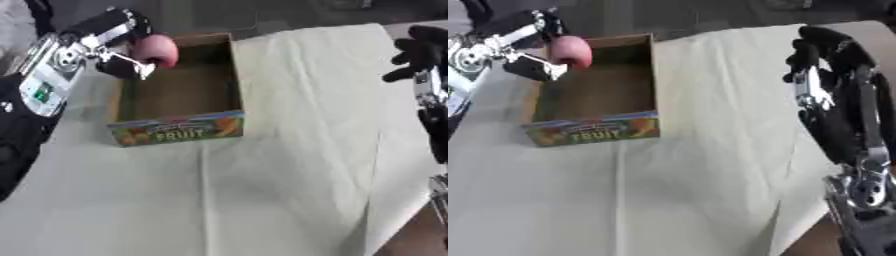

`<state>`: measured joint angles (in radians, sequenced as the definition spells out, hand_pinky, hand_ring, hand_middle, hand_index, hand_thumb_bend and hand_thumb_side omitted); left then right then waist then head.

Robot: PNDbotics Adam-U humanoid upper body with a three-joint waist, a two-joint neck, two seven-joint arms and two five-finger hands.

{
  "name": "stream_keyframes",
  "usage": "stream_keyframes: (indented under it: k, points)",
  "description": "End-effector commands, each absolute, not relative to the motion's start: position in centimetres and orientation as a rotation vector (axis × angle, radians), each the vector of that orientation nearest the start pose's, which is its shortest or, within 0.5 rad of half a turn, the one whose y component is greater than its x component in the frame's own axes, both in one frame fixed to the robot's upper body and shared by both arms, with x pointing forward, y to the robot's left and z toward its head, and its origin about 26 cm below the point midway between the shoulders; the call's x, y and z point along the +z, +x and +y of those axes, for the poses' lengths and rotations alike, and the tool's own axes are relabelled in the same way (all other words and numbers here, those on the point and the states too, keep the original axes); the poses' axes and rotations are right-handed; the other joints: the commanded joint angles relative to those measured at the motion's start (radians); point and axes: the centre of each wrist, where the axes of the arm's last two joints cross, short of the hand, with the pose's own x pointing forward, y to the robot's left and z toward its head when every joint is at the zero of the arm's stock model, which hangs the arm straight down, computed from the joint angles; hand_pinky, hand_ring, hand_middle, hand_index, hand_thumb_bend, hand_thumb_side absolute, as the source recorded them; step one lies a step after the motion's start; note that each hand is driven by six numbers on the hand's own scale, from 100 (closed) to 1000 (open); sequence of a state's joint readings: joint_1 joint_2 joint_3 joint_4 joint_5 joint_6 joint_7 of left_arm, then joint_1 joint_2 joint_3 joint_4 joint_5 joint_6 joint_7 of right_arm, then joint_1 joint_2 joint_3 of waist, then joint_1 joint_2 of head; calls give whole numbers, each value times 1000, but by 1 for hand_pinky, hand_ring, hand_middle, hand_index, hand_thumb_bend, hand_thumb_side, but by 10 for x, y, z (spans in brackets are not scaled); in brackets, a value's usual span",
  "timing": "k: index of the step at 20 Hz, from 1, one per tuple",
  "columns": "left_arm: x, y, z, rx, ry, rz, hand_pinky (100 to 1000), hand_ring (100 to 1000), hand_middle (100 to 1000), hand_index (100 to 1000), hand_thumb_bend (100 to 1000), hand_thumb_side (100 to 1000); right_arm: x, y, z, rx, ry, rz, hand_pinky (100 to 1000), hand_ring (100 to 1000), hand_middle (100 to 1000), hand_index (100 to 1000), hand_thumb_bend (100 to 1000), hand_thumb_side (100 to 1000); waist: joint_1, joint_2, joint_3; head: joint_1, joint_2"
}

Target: Pick up objects on the table and place them in the box.

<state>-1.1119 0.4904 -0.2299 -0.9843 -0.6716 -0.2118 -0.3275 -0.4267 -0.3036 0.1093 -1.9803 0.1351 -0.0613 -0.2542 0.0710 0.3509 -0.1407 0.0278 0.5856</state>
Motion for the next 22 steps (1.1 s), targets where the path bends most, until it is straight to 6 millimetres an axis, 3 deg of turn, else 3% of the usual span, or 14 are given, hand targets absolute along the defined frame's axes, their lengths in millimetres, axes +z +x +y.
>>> stream_keyframes:
  k: [1,7,11,15,22]
  points:
    - [288,486,260,-1428,917,-1752,687,725,640,477,102,147,234,307,-216,264,-266,-2535,541,796,519,776,156,631,-6,-14,-13,11,-17]
    - [267,493,272,-1418,965,-1684,684,723,639,488,105,159,242,308,-214,270,-263,-2563,541,796,518,776,160,633,-11,4,-47,26,-20]
    - [255,499,266,-1421,903,-1702,679,714,628,579,100,181,243,308,-213,282,-259,-2565,541,796,517,775,160,633,-6,9,-49,21,-16]
    - [247,501,260,-1483,872,-1689,688,729,646,611,124,193,243,308,-212,288,-253,-2566,541,796,516,775,159,632,-4,10,-50,19,-13]
    - [245,501,256,-1561,909,-1679,725,759,701,837,238,284,242,308,-213,285,-253,-2559,541,796,516,775,157,631,-1,6,-51,20,-14]
